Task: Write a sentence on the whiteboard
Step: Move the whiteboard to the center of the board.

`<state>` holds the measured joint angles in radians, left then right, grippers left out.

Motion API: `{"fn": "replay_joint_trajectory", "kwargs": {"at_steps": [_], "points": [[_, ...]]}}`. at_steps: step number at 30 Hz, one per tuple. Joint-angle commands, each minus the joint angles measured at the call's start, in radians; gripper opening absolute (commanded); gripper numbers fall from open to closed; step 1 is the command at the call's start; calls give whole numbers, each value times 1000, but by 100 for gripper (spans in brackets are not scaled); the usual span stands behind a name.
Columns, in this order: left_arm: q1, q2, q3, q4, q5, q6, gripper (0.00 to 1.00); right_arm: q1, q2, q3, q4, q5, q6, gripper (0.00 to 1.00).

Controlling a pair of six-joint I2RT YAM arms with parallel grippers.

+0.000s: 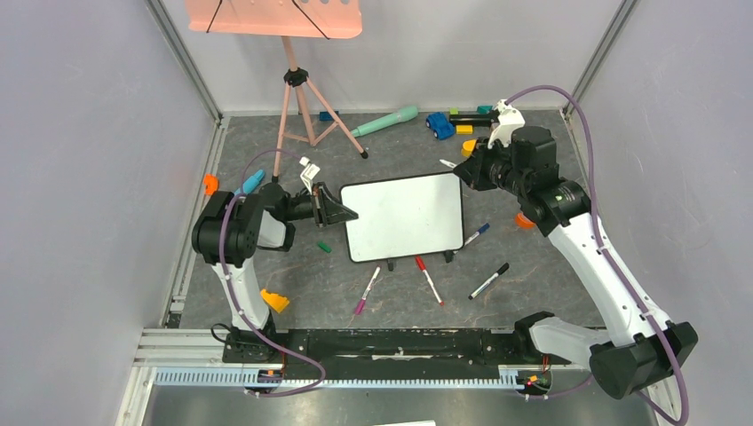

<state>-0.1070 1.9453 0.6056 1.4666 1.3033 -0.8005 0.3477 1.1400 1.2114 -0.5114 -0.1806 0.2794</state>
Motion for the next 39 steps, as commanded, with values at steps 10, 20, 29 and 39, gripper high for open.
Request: {"fn": "replay_joint_trajectory", "kwargs": {"at_steps": [10, 20, 29, 39], "points": [[2, 51, 147, 52, -76, 63, 2, 2, -43, 34, -4, 42, -19, 0], [-6, 72, 158, 48, -13, 72, 10, 0, -42, 28, -1, 46, -31, 0], [-5, 116, 186, 14, -27, 134, 2, 1, 13, 49, 55, 33, -23, 0], [-2, 146, 182, 9, -20, 143, 2, 0, 73, 83, 65, 36, -17, 0]]}}
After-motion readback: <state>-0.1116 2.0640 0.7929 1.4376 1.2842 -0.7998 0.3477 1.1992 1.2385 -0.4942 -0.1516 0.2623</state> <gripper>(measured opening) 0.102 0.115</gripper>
